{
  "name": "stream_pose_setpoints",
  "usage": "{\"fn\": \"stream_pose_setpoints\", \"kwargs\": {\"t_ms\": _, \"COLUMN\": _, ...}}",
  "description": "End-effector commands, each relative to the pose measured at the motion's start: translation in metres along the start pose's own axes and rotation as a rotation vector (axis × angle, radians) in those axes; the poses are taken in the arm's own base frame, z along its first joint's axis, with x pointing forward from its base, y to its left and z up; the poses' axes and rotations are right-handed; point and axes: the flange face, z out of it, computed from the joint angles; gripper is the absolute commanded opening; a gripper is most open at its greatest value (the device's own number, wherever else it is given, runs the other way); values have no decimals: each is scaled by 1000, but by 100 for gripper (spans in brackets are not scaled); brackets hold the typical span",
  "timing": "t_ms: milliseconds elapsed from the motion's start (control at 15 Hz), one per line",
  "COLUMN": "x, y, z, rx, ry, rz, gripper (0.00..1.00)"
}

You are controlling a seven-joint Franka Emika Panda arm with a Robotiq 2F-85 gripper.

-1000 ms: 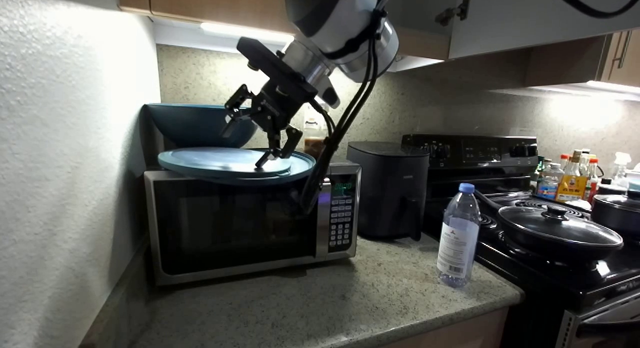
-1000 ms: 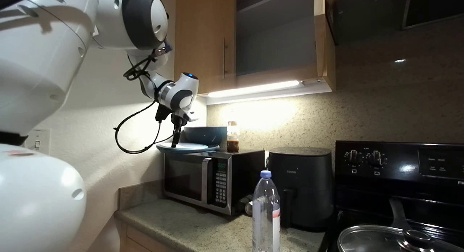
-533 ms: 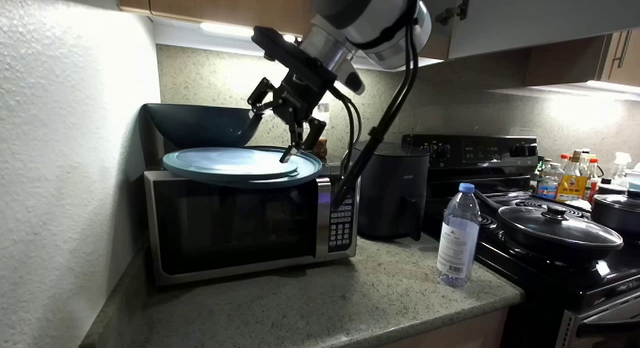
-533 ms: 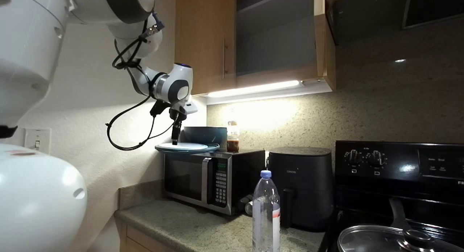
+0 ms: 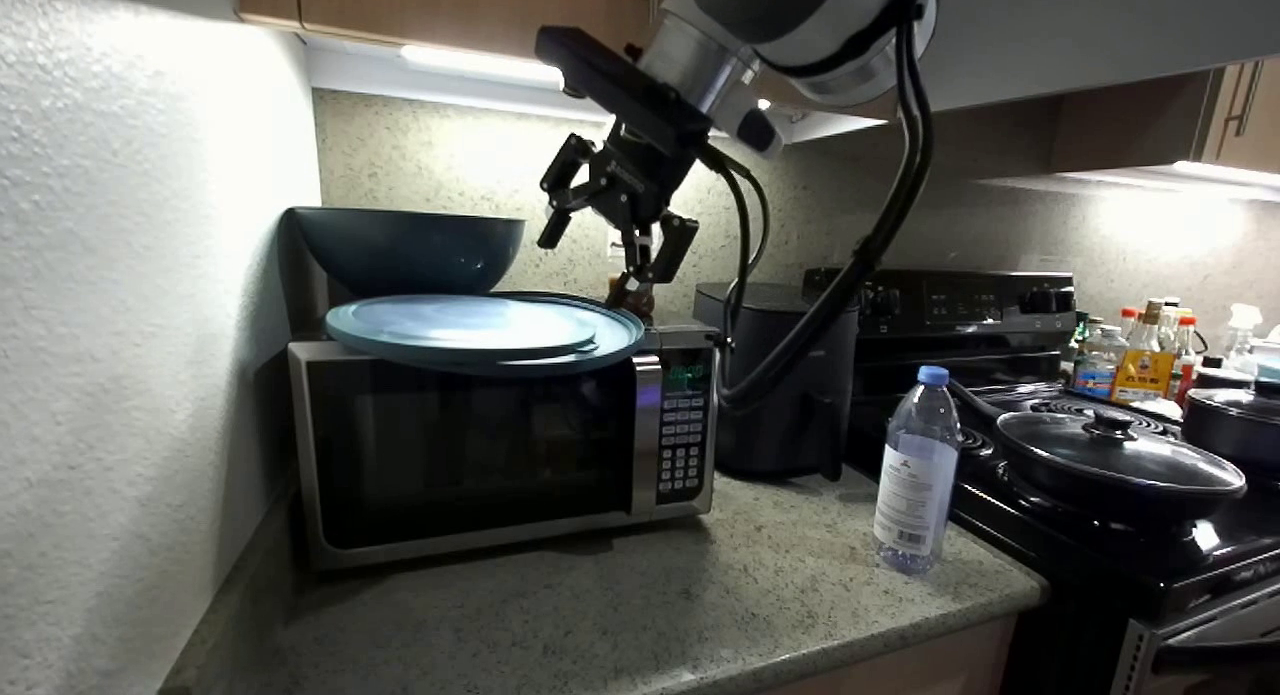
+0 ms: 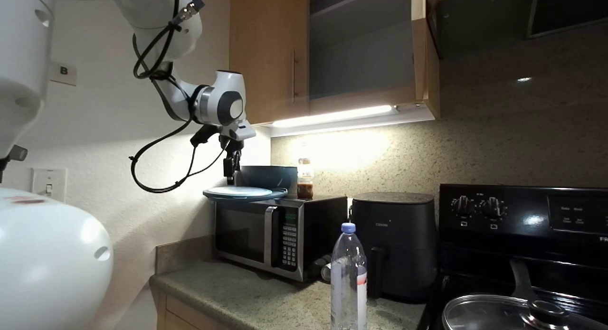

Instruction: Pick up the lids from the top of the microwave and put them inside the open upper cabinet

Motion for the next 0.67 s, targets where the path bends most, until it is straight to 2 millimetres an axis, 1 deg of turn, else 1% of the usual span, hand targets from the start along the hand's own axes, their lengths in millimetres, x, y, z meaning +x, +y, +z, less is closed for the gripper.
{"fn": "stream_pose_setpoints", "kwargs": {"t_ms": 0, "x": 6, "y": 13, "z": 12, "rx": -1, "ry": 6, "rz": 53, "gripper": 100}}
{"fn": "stream_pose_setpoints", "kwargs": {"t_ms": 133, "x": 13, "y": 27, "z": 24, "rx": 9, "ry": 4, "rz": 101, "gripper": 100}}
{"fn": "stream_pose_setpoints", "kwargs": {"t_ms": 333, "x": 21, "y": 55, "z": 44, "rx": 1, "ry": -19, "rz": 190, "gripper": 100}}
{"fn": "stream_pose_setpoints", "kwargs": {"t_ms": 467, "x": 24, "y": 78, "z": 50, "rx": 2, "ry": -24, "rz": 249, "gripper": 100}}
{"fn": "stream_pose_setpoints", "kwargs": {"t_ms": 600, "x": 28, "y": 90, "z": 54, "rx": 43, "ry": -29, "rz": 281, "gripper": 100}}
